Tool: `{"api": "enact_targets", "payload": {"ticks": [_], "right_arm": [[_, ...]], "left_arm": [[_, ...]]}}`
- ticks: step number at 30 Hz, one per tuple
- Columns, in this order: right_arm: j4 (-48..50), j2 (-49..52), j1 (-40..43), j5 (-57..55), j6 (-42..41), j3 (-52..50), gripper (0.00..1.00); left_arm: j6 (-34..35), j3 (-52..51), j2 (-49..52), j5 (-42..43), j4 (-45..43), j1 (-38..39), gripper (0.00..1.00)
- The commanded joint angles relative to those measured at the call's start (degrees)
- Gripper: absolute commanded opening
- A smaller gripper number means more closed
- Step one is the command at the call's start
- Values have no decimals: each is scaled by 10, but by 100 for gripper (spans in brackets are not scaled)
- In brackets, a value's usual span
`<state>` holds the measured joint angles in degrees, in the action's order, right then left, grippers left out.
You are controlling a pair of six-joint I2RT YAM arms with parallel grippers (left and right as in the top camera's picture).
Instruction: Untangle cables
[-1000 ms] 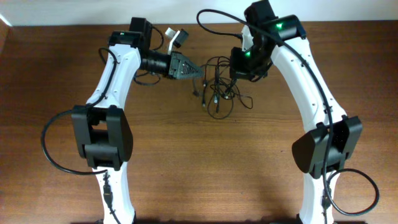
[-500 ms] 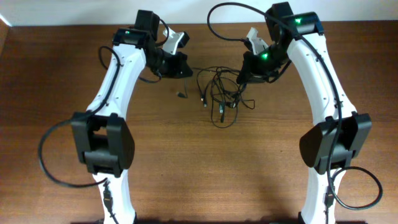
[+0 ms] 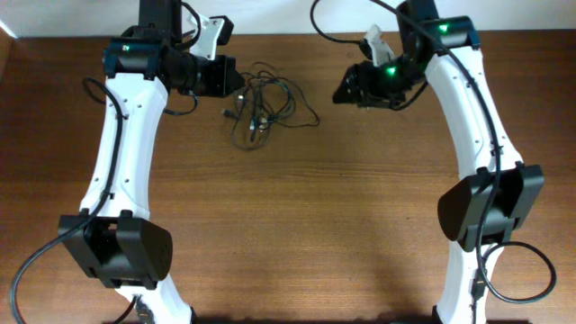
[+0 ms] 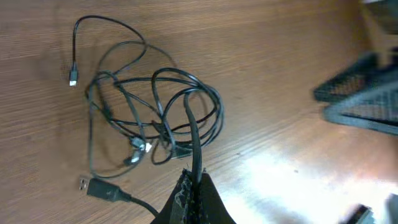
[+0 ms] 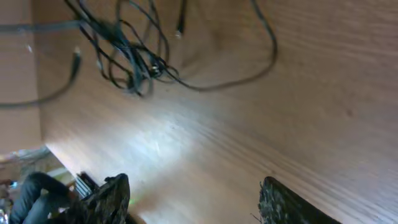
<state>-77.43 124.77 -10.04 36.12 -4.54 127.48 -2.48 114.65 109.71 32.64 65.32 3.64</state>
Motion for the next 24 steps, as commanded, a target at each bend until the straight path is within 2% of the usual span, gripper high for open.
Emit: {"api": "enact_targets", "payload": {"ticks": [1, 5, 9, 14, 16, 21, 23, 24], "right_arm": [[37, -16, -32, 3, -50, 2, 67], [73, -16, -69, -67, -69, 2, 67], [106, -16, -80, -68, -69, 2, 66], [116, -16, -80, -68, -66, 1, 56], [116, -15, -80, -68, -63, 0, 48], [115, -15, -80, -68, -58, 0, 35], [113, -15, -80, -68, -58, 0, 26], [113, -15, -80, -69, -58, 0, 16]], "left_arm": [[3, 7, -11, 101, 0, -2, 0], [3, 7, -11, 170, 2, 0, 0], [4, 7, -11, 226, 8, 1, 0], [6, 7, -11, 242, 16, 6, 0], [33, 7, -11, 260, 16, 7, 0], [34, 7, -11, 293, 16, 17, 0], [34, 7, -11, 318, 16, 17, 0], [34, 7, -11, 330, 16, 17, 0]]}}
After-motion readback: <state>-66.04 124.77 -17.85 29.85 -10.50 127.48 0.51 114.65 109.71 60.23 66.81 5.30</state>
